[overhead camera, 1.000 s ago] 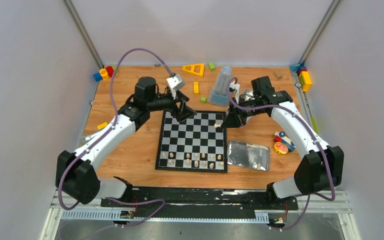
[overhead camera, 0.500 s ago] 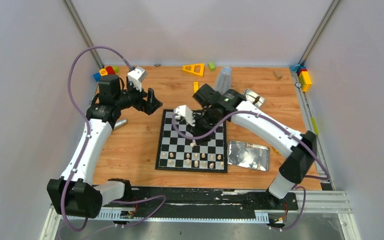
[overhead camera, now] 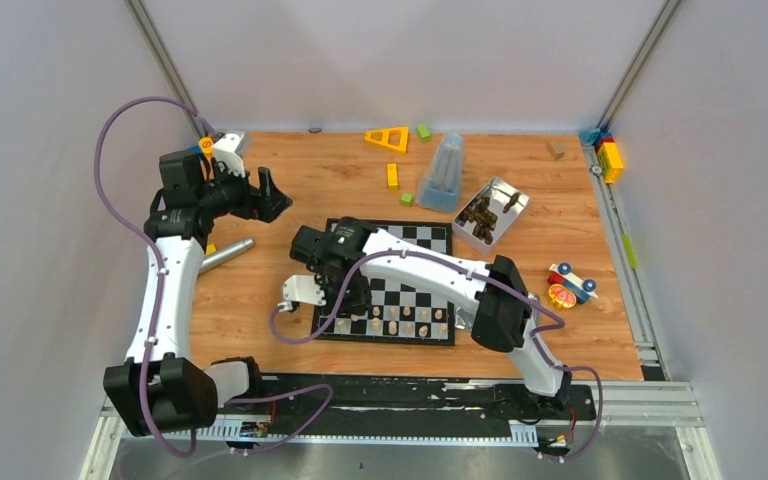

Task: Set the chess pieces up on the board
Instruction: Place the chess piece on the chessboard.

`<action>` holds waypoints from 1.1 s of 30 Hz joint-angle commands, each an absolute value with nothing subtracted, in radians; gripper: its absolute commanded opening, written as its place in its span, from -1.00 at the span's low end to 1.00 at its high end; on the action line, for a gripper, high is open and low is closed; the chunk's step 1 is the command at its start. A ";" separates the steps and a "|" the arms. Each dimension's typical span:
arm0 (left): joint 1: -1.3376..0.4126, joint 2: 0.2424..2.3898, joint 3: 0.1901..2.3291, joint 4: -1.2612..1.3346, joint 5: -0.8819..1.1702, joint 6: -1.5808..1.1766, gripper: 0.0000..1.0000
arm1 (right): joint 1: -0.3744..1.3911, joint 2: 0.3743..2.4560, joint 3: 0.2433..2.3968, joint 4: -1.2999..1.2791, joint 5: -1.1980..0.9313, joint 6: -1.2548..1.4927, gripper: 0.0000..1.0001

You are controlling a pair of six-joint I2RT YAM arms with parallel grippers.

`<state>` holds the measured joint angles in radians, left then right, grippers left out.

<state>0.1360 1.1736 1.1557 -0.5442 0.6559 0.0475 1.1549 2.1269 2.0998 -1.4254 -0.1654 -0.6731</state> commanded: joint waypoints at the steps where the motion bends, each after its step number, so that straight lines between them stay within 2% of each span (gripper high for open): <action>1: 0.147 1.143 1.179 -0.535 0.692 0.032 0.97 | 1.194 2.182 2.159 -1.492 -0.048 -0.712 -1.00; 33: 0.150 1.125 1.134 -0.493 0.740 0.028 0.99 | 1.253 2.344 2.193 -1.457 0.061 -0.703 -0.97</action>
